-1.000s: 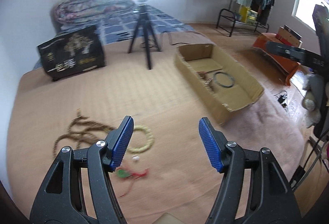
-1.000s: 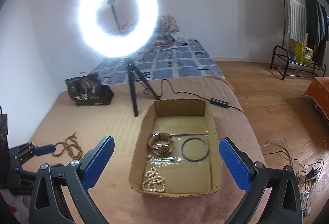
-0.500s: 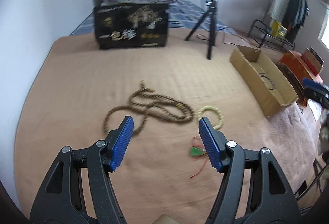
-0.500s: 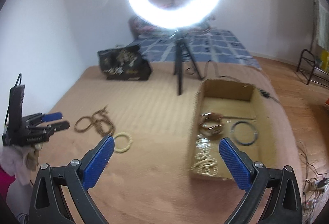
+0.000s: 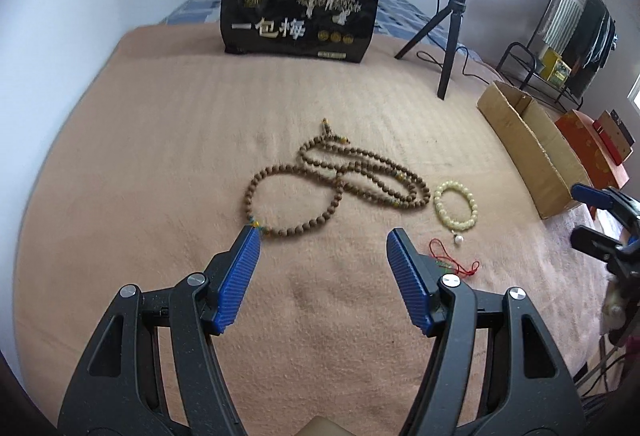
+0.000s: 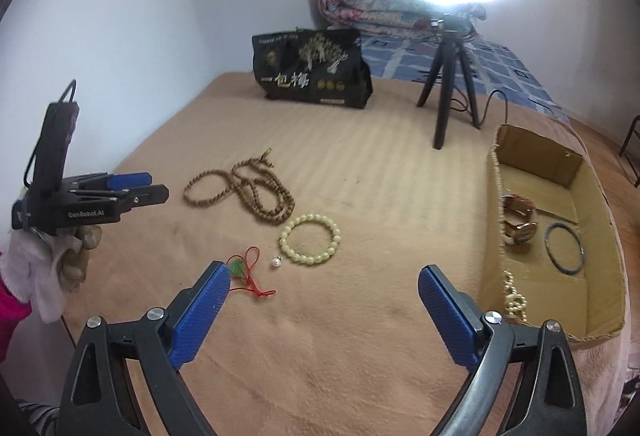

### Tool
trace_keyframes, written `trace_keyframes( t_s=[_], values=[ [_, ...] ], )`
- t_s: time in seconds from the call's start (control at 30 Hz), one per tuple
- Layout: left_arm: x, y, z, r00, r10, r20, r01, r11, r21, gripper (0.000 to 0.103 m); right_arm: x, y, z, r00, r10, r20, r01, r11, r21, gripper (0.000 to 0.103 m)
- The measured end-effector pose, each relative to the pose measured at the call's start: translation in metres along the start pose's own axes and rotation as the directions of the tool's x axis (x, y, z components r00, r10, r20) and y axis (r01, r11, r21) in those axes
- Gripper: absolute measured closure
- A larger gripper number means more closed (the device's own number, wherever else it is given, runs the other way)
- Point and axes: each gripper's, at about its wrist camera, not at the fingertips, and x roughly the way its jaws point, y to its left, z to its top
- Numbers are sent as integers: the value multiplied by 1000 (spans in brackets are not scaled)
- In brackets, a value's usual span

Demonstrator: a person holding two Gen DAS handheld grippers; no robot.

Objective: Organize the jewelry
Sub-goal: 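Move both tools back toward the bead necklace and jade bracelet, then grasp the brown bead necklace with the left tool while the right tool grasps the jade bracelet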

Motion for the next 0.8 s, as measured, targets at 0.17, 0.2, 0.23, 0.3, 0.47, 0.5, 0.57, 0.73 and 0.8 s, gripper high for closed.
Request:
trace_keyframes(
  t_s=[0.17,0.2,0.23,0.3,0.47,0.5,0.57,0.73,0.8],
  values=[
    [9,10,3,1000,-25,-17,24,999,-28,35,20,4,3,999,5,-35,-6,1000,-7,7],
    [11,12,4,999,-29,-20,29,999,-39,35,25,4,3,999,3,-42,-4,1000,-10,7],
    [15,17,7,999,-43,-27,41,997,-62,35,28,5,3,999,2,-47,-2,1000,-11,7],
    [25,26,11,996,-75,-54,69,991,-114,35,35,3,3,998,-1,-56,0,1000,-7,7],
    [46,53,13,985,-145,-89,116,955,-273,35,47,-3,2,997,-3,-75,4,1000,11,7],
    [48,57,12,984,-156,-87,124,946,-300,35,49,-5,2,997,-3,-78,4,1000,12,7],
    [51,63,12,983,-164,-82,129,935,-330,35,52,-7,1,996,-3,-84,4,1000,16,7],
    [65,61,15,982,-156,-103,114,937,-329,35,61,-11,0,995,-8,-98,11,1000,26,7],
    [68,55,19,982,-159,-100,119,938,-324,35,64,-13,0,995,-2,-100,5,999,36,7]
  ],
)
